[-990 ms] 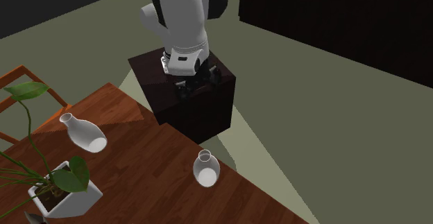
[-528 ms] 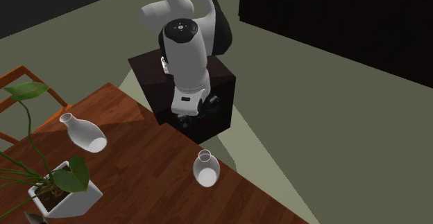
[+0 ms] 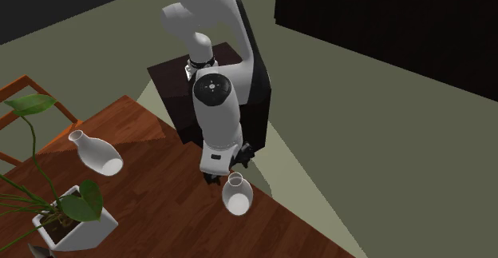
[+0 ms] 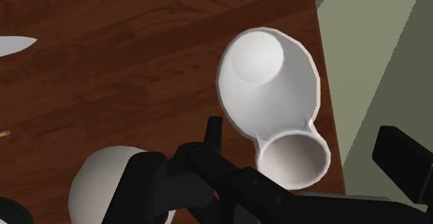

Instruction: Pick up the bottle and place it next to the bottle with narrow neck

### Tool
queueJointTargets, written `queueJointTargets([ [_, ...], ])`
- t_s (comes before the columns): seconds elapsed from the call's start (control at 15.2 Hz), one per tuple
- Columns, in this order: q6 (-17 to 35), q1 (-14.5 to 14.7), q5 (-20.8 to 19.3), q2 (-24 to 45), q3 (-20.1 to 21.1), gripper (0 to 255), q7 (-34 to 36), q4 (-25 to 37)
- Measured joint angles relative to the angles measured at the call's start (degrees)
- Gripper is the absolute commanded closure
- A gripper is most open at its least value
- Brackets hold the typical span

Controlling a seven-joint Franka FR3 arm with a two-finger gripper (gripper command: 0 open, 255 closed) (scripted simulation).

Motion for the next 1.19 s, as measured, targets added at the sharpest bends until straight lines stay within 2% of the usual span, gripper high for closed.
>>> queueJointTargets([
  [0.4,3.4,-0.2,1.0,3.3,0.6,0,-0.5,-0.1],
  [0.79,3.9,-0.4,1.3,3.9,0.7,0,-0.8,-0.1],
  [0.86,3.9,-0.4,1.3,3.9,0.7,255,-0.8,-0.1],
  [1.19,3.9,-0.4,1.3,3.9,0.7,255,-0.8,-0.1],
])
